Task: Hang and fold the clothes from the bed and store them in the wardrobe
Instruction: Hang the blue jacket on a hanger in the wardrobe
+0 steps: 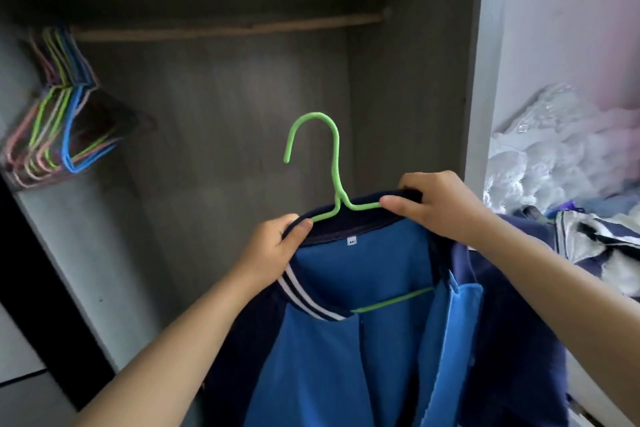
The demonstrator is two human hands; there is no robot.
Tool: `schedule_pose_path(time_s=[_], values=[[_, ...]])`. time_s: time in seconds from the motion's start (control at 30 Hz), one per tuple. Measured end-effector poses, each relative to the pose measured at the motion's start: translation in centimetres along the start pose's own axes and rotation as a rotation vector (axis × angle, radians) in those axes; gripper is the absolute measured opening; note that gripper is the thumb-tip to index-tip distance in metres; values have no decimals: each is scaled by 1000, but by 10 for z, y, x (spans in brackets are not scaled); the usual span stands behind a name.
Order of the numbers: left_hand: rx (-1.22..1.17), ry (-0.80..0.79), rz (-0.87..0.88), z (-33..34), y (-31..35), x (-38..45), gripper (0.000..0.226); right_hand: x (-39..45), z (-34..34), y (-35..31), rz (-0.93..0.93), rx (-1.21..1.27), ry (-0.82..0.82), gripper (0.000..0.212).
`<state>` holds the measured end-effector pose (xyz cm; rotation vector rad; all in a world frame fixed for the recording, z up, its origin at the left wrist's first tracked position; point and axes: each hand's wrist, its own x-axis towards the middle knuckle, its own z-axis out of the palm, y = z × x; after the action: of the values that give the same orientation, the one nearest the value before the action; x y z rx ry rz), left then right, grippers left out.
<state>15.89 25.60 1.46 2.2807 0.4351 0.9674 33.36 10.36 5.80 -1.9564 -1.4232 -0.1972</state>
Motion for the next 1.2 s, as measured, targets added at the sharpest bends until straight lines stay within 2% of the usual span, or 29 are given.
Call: schedule_pose_path(time_s=[0.1, 0.17, 0.27, 0.37, 0.47, 0.53, 0.6, 0.67, 0.73, 0.83, 0.87, 0.9, 0.97, 1.0, 1.03, 1.1, 1.13, 1.2], values=[[-206, -70, -95, -2, -17, 8, 65, 6, 5, 13, 74, 111, -110, 44], [-256, -67, -156, 3, -26, 14, 53, 11, 15, 21, 160, 164, -81, 43], [-211, -69, -201, 13, -37, 26, 40, 19, 36, 32, 244, 155, -2, 43], [-144, -89, -133, 23, -51, 47, 48, 36, 52, 39, 273, 123, 70, 39], [-53, 20, -124, 29, -71, 83, 52, 52, 63, 48, 145, 16, 79, 22], [57, 148, -136, 30, -82, 113, 52, 60, 70, 59, -26, -131, 194, 11], [143, 226, -106, 30, -88, 144, 49, 70, 74, 71, -129, -364, 344, 19], [256, 250, -95, 31, -90, 174, 44, 88, 78, 80, -87, -498, 375, 18], [340, 284, -94, 33, -88, 199, 38, 110, 88, 79, 84, -389, 236, 31], [337, 326, -52, 36, -88, 231, 27, 136, 102, 93, 122, 249, 75, 44], [323, 336, -40, 36, -91, 239, 25, 141, 99, 97, 112, 410, 121, 44], [308, 341, -33, 35, -96, 248, 26, 149, 94, 105, 87, 472, 261, 42], [259, 346, -43, 31, -105, 264, 32, 165, 82, 121, 94, 358, 578, 30], [232, 347, -46, 29, -107, 271, 33, 172, 77, 124, 166, 253, 602, 30], [210, 349, -44, 28, -108, 280, 34, 180, 76, 126, 245, 125, 500, 32], [180, 358, -17, 27, -107, 297, 34, 193, 85, 125, 334, -137, 171, 29], [174, 357, 1, 27, -106, 305, 33, 199, 91, 121, 363, -202, 118, 35], [200, 359, 29, 28, -106, 320, 31, 215, 101, 105, 369, -174, 180, 41]])
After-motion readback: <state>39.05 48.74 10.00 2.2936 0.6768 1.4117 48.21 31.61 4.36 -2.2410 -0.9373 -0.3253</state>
